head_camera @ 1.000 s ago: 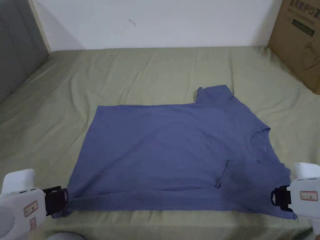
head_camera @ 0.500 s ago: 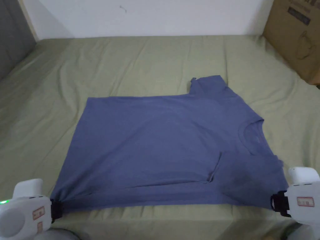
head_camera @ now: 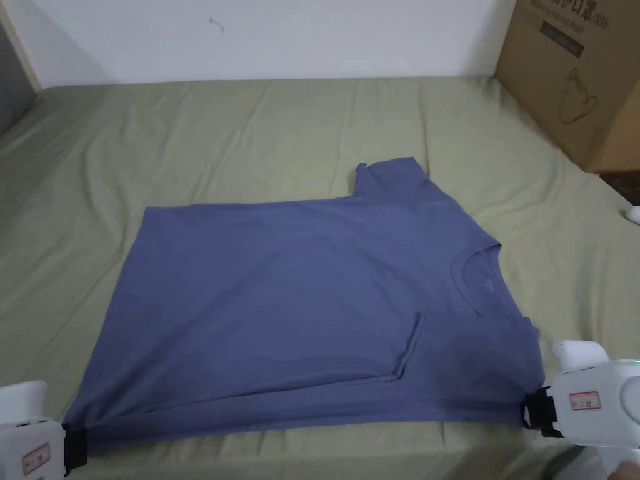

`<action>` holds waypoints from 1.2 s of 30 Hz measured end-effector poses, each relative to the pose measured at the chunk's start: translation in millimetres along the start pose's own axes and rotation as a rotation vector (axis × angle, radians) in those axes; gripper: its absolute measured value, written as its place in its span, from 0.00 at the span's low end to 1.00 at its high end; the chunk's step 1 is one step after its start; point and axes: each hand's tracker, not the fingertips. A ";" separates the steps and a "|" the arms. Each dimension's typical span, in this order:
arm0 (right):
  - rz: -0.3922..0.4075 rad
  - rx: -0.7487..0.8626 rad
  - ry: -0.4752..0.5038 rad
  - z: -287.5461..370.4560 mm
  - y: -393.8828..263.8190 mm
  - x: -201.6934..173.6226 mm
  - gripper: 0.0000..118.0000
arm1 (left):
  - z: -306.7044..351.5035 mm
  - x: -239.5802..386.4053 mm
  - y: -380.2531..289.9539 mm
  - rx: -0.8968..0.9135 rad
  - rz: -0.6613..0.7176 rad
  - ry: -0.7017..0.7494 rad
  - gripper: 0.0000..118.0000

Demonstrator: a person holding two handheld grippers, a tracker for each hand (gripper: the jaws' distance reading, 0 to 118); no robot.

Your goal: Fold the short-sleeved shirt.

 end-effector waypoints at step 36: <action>-0.050 0.096 0.038 -14.4 87.0 -11.1 0.00 | 12.6 28.8 81.8 0.090 -0.007 -0.008 0.00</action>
